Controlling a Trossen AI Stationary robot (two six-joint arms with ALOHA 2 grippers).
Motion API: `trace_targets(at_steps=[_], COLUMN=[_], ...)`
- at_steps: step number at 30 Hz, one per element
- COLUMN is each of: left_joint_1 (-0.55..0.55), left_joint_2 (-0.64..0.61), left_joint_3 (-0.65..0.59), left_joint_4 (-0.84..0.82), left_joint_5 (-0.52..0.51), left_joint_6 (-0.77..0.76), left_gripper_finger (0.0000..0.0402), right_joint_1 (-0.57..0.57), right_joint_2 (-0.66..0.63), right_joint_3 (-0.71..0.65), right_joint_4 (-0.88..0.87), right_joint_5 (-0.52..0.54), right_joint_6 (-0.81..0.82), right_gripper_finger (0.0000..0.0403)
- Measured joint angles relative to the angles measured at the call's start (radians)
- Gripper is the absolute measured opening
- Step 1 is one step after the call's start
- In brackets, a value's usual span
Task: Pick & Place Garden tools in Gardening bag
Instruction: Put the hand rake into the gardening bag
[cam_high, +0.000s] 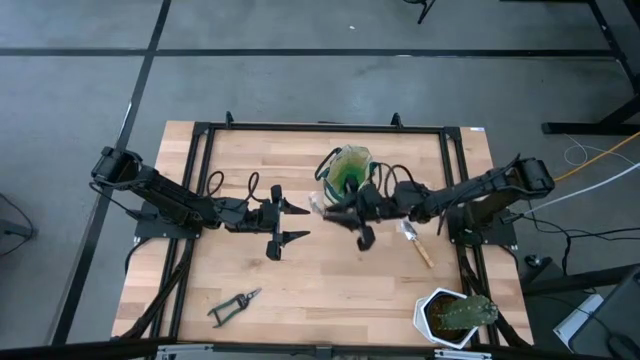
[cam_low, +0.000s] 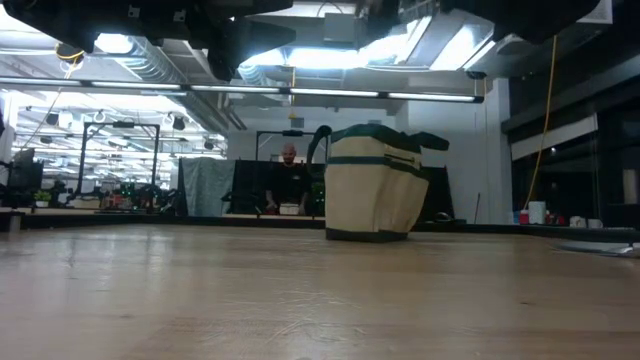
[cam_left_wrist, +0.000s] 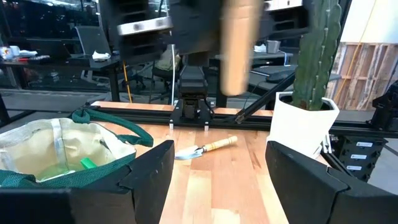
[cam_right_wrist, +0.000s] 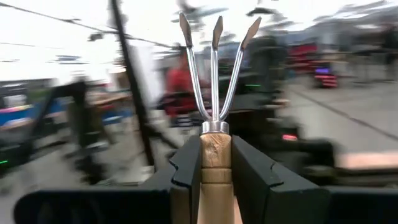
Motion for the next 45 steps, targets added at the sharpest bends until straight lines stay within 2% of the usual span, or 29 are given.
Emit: trace_targets(at_steps=[7, 16, 25, 32, 40, 45], left_joint_1=[0.0, 0.0, 0.0, 0.0, 0.0, 0.0], left_joint_2=[0.0, 0.0, 0.0, 0.0, 0.0, 0.0], left_joint_3=[0.0, 0.0, 0.0, 0.0, 0.0, 0.0], left_joint_4=[0.0, 0.0, 0.0, 0.0, 0.0, 0.0], left_joint_5=[0.0, 0.0, 0.0, 0.0, 0.0, 0.0], left_joint_6=[0.0, 0.0, 0.0, 0.0, 0.0, 0.0], left_gripper_finger=[0.0251, 0.0251, 0.0251, 0.0251, 0.0251, 0.0251], right_joint_1=[-0.026, -0.044, -0.059, -0.096, -0.134, -0.101], right_joint_2=[0.0, 0.0, 0.0, 0.0, 0.0, 0.0], right_joint_3=[0.0, 0.0, 0.0, 0.0, 0.0, -0.001], right_joint_4=[-0.038, -0.082, -0.126, -0.156, -0.281, -0.279], right_joint_5=[0.212, 0.391, 0.488, 0.489, 0.494, 0.641], right_joint_6=[0.008, 0.003, 0.0, -0.019, -0.045, -0.145], right_gripper_finger=[0.0072, 0.0072, 0.0072, 0.0072, 0.0072, 0.007])
